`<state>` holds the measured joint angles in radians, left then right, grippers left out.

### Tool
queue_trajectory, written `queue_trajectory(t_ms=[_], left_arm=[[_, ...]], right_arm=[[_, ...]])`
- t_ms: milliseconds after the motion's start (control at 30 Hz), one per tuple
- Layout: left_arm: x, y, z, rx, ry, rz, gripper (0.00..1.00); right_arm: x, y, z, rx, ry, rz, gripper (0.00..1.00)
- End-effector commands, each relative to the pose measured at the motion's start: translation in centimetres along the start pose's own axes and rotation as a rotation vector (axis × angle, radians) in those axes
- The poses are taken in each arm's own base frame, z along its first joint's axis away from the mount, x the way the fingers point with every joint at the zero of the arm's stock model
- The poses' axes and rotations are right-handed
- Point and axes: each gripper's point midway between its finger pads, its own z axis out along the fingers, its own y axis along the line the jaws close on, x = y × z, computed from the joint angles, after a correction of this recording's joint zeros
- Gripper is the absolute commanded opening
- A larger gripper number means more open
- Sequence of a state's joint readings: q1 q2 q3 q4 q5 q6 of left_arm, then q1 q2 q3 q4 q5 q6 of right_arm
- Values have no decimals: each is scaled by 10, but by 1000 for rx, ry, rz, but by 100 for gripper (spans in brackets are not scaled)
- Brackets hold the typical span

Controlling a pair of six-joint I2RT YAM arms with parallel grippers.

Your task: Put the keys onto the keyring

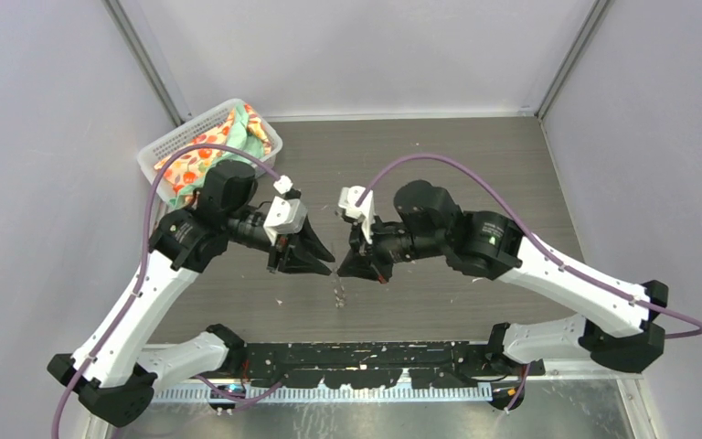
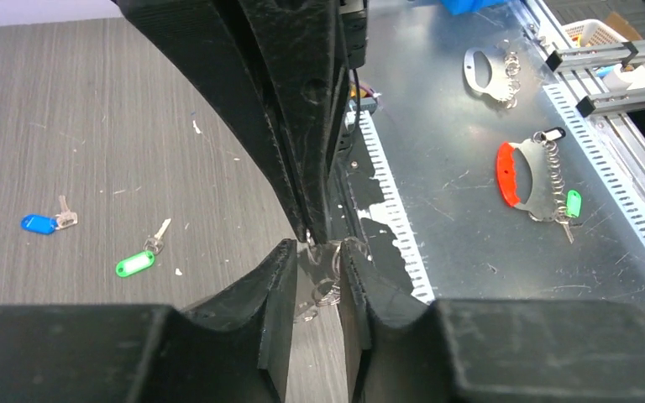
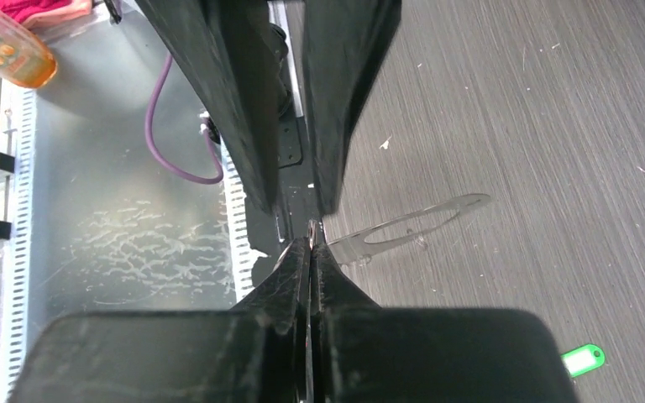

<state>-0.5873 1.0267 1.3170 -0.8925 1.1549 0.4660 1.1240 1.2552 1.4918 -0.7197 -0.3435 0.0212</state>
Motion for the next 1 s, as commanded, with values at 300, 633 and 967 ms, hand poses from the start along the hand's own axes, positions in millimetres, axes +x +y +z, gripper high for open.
queue_trajectory(t_ms=[300, 633, 967], left_arm=[[-7, -10, 1, -13, -86, -28, 33], [-2, -2, -2, -95, -75, -30, 34], [-4, -4, -6, -114, -77, -32, 27]], right_arm=[[-67, 14, -21, -37, -508, -76, 1], [-65, 15, -27, -30, -547, -64, 1], [-59, 15, -31, -21, -547, -54, 1]])
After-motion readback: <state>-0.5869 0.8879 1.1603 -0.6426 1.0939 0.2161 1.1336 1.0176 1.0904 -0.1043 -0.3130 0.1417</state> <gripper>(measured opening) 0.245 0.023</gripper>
